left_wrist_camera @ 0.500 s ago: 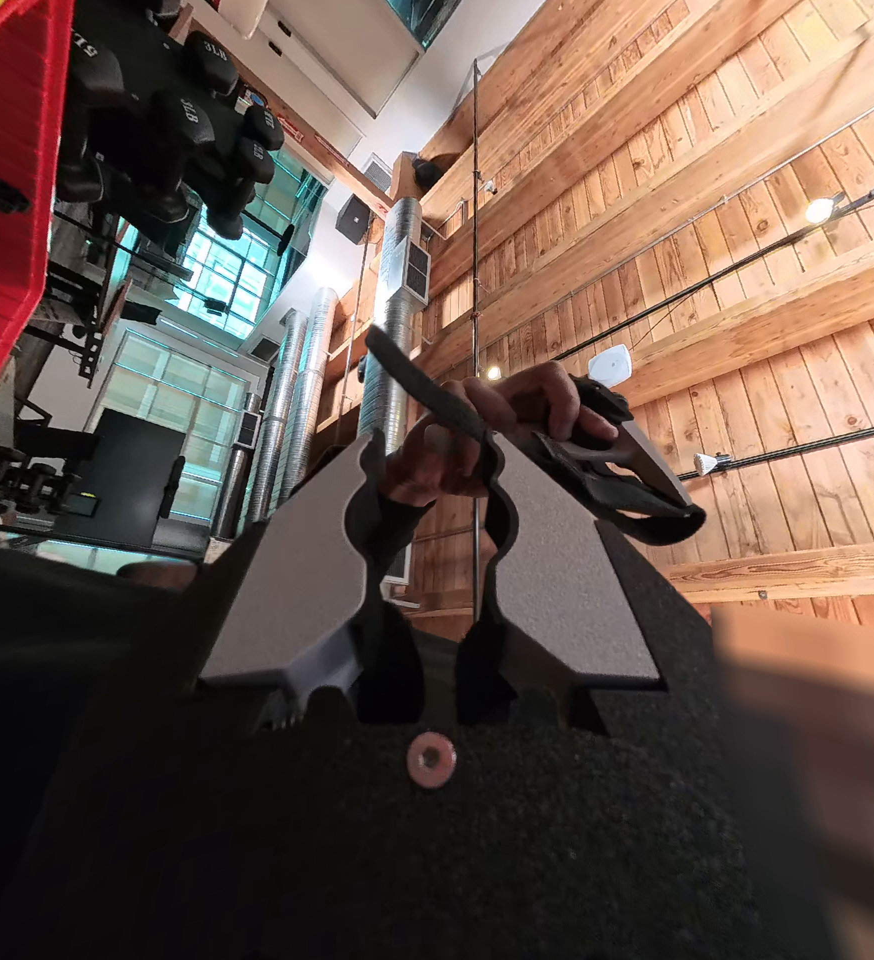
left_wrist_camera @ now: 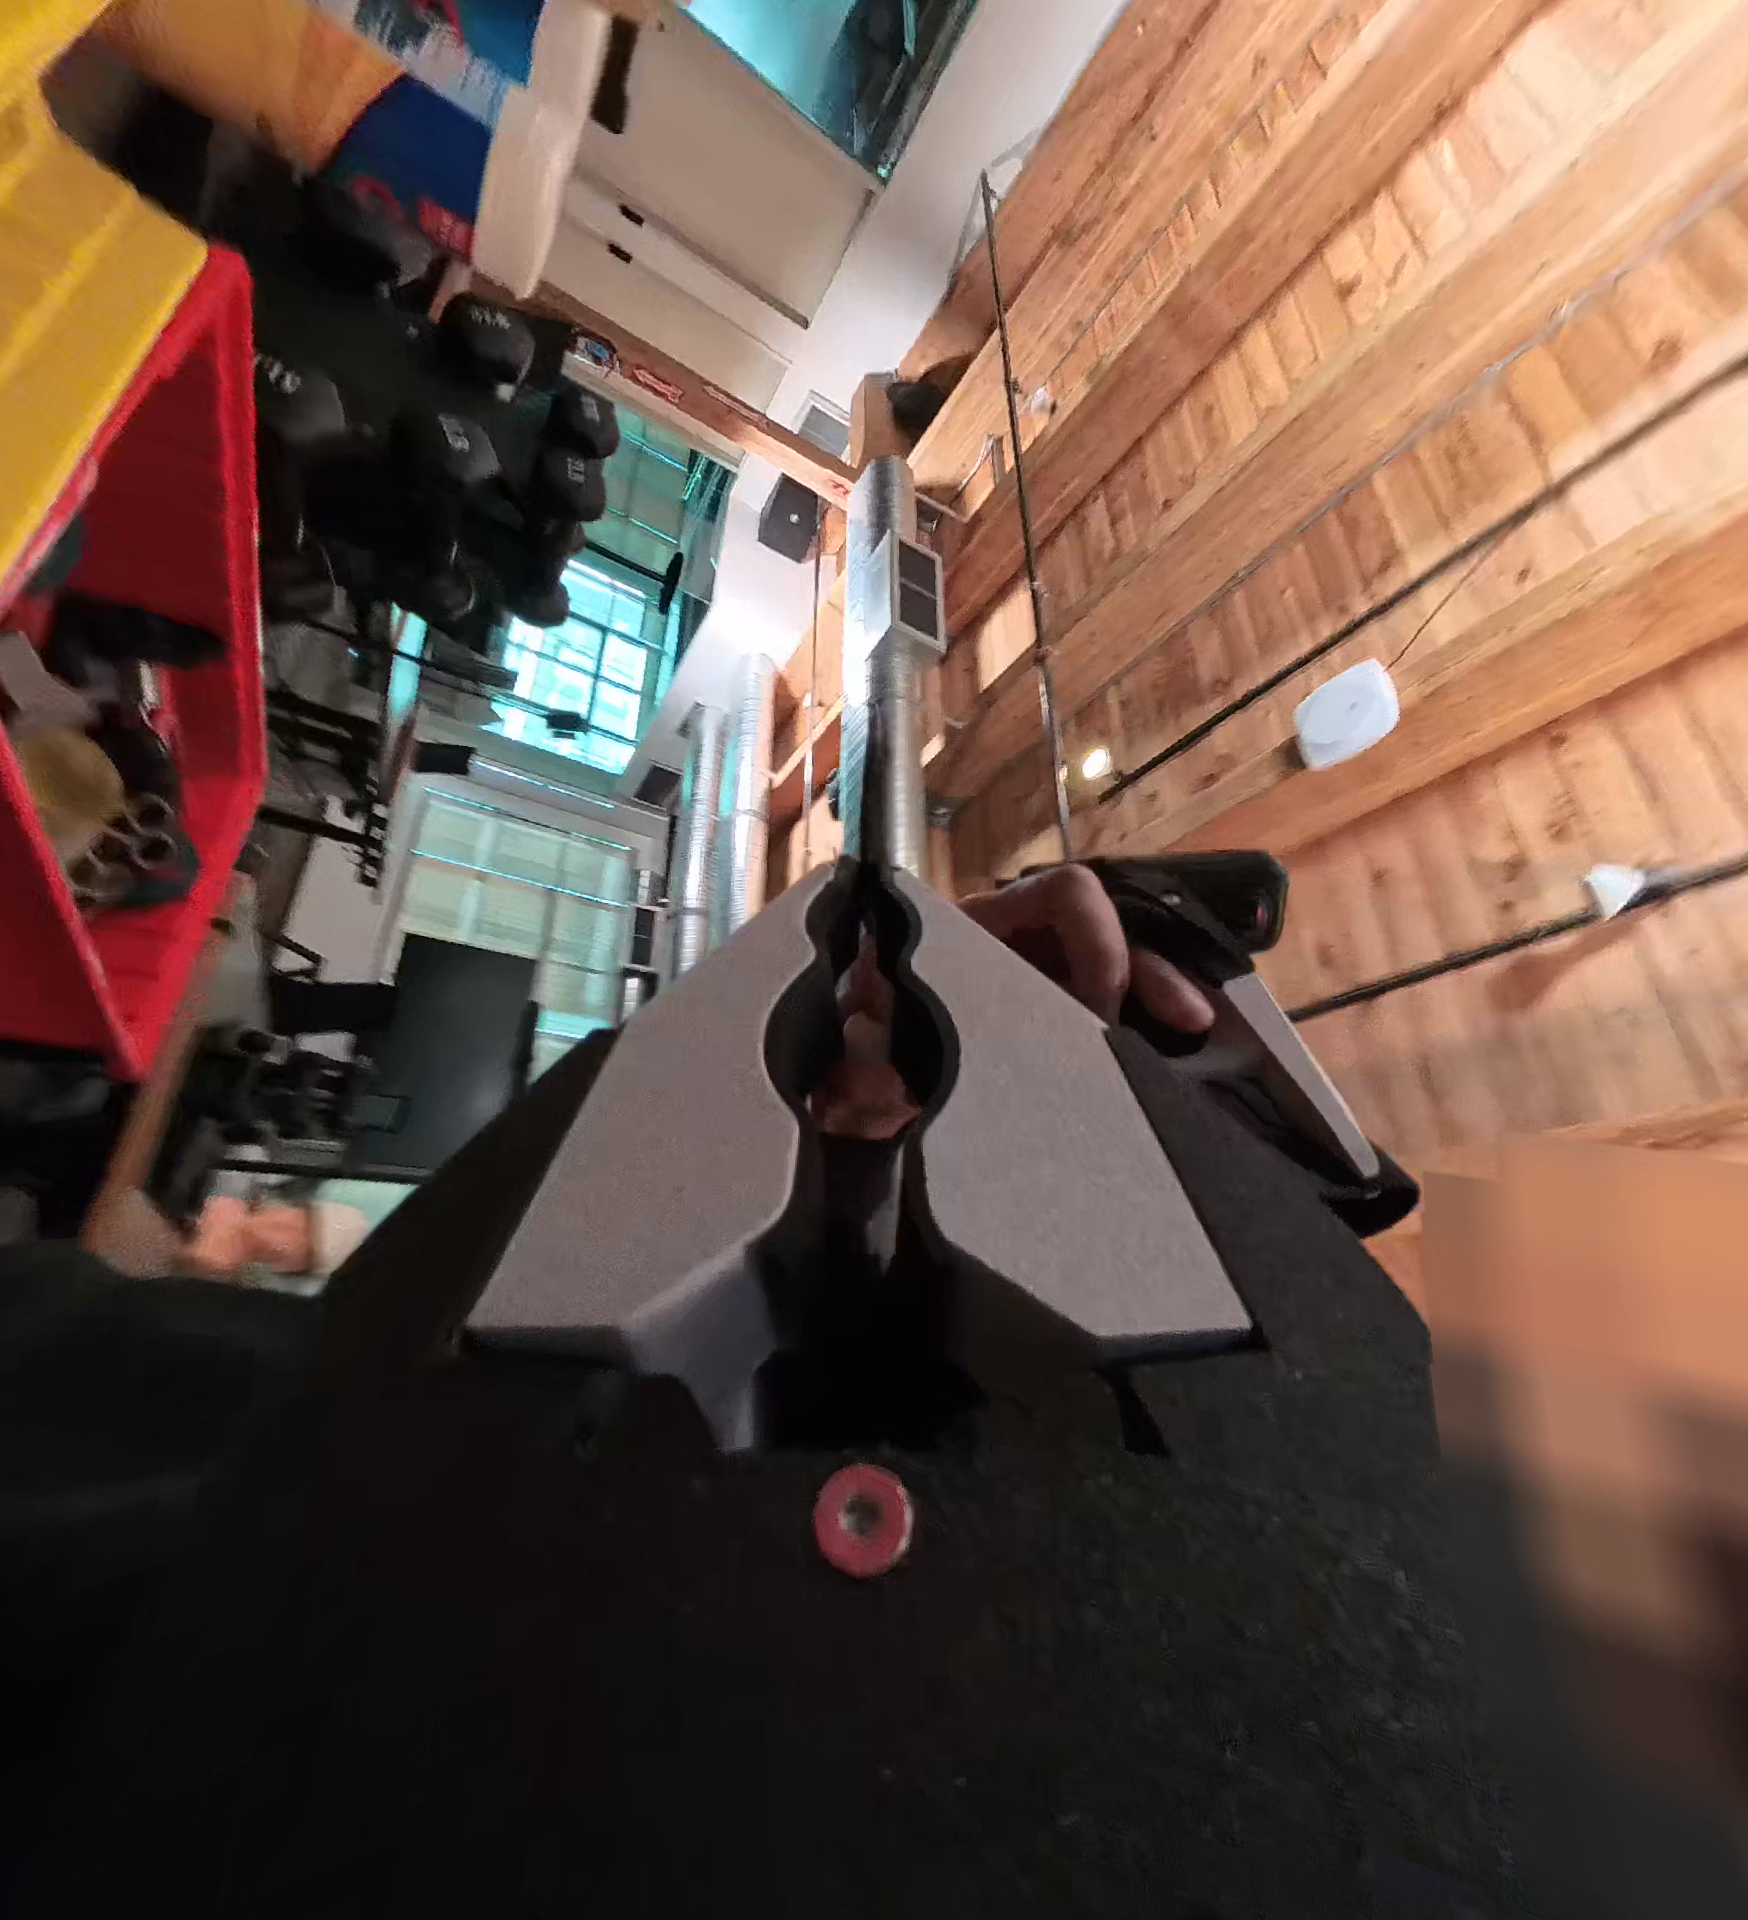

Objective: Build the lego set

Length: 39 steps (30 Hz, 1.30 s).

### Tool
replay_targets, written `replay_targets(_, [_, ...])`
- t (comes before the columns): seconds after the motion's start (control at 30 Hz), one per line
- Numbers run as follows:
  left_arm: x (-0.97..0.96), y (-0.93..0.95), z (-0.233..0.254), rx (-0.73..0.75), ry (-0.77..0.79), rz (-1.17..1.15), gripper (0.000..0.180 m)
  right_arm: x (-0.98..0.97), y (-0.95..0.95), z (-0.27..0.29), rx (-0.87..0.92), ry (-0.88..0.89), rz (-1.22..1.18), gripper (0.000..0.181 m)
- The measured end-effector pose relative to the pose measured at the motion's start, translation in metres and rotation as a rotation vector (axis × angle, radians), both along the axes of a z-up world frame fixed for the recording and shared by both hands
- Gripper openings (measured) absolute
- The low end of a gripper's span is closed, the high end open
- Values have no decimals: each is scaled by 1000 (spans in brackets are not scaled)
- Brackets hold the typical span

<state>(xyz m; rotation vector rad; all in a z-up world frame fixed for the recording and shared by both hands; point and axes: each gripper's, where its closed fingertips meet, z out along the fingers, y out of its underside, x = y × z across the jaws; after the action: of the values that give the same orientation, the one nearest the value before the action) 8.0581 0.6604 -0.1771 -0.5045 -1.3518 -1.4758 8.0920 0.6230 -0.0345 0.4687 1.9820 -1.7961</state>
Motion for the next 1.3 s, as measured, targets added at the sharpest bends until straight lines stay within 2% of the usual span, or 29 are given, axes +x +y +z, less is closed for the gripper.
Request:
replay_targets(0.2, [-13,-10,43,-143,474,73,0,13,12,-13,-21,-111,-46,1])
replay_targets(0.3, [-9,-10,63,-214,697,53,0,6,15,-28,25,-119,-115,1])
replay_targets(0.53, [5,-8,92,-346,1045,-31,0,-15,20,-44,188,-55,-213,1])
replay_targets(0.6, [8,-9,102,-363,1122,-32,0,-20,22,-41,187,-48,-228,0])
replay_targets(0.7, [11,-9,115,-370,1185,-21,0,-23,24,-32,115,-70,-239,1])
replay_targets(0.87, [8,-10,124,-371,1197,10,0,-32,27,-25,17,-101,-273,1])
replay_targets(0.93, [11,-9,126,-365,1208,1,0,-33,28,-24,6,-90,-278,4])
replay_targets(1.0, [14,-7,128,-357,1212,-11,0,-36,29,-29,13,-92,-293,17])
replay_targets(1.13, [17,-4,133,-318,1197,-27,0,-32,28,-23,-46,-92,-255,21])
replay_targets(1.3, [26,0,136,-263,1222,-100,0,-14,24,-16,-187,-278,-69,23])
